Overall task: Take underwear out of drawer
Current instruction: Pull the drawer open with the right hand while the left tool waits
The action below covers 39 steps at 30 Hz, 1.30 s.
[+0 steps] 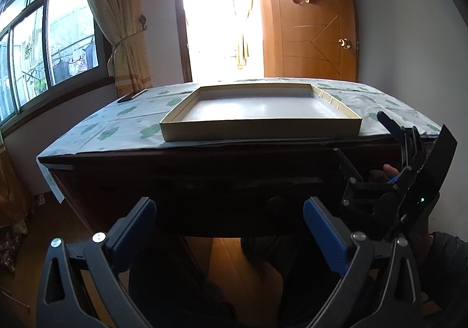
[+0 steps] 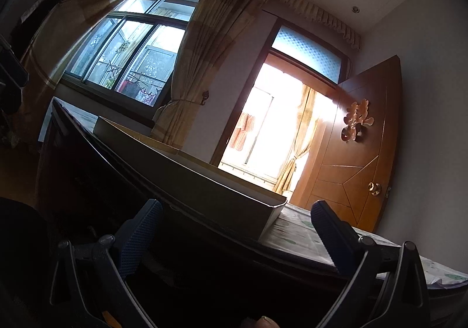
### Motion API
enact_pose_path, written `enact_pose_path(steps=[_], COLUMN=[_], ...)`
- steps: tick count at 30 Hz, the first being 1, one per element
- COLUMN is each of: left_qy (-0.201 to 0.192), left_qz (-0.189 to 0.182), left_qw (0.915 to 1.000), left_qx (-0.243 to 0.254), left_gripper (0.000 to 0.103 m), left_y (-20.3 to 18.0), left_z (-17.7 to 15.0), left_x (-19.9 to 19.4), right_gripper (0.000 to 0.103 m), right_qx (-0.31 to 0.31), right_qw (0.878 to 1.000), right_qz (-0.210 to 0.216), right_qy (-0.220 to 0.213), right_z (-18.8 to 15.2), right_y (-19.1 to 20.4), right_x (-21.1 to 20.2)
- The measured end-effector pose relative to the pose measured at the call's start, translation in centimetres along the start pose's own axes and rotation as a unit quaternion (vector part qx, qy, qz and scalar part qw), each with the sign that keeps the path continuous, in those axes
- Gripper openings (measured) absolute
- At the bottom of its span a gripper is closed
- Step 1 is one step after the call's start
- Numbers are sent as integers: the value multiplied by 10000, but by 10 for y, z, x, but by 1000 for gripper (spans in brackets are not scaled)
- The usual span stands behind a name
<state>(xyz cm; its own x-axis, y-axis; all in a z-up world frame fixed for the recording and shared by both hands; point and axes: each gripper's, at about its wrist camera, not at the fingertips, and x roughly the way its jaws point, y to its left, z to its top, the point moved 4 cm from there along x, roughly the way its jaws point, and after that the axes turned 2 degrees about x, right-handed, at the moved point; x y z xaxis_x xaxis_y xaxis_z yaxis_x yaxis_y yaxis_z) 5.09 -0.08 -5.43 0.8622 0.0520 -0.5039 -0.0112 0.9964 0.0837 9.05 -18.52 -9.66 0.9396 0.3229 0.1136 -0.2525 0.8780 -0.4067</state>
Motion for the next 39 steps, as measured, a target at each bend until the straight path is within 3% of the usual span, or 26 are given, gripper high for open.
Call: enact_pose_path(steps=[15, 20, 39], left_qy=[175, 180, 221], left_qz=[-7, -13, 3], left_qw=[9996, 9996, 9995], left_qx=[-227, -239, -236], left_gripper=[103, 103, 103], left_y=[4, 4, 6], left_z=[-9, -10, -11], left_x=[12, 11, 11], right_gripper=[102, 102, 102], right_qx=[-553, -904, -569], right_qw=[9982, 9956, 9980], right_qz=[149, 236, 217], right_qy=[-198, -7, 155], right_z=[-6, -11, 2], right_y=[8, 19, 10], right_x=[10, 14, -5])
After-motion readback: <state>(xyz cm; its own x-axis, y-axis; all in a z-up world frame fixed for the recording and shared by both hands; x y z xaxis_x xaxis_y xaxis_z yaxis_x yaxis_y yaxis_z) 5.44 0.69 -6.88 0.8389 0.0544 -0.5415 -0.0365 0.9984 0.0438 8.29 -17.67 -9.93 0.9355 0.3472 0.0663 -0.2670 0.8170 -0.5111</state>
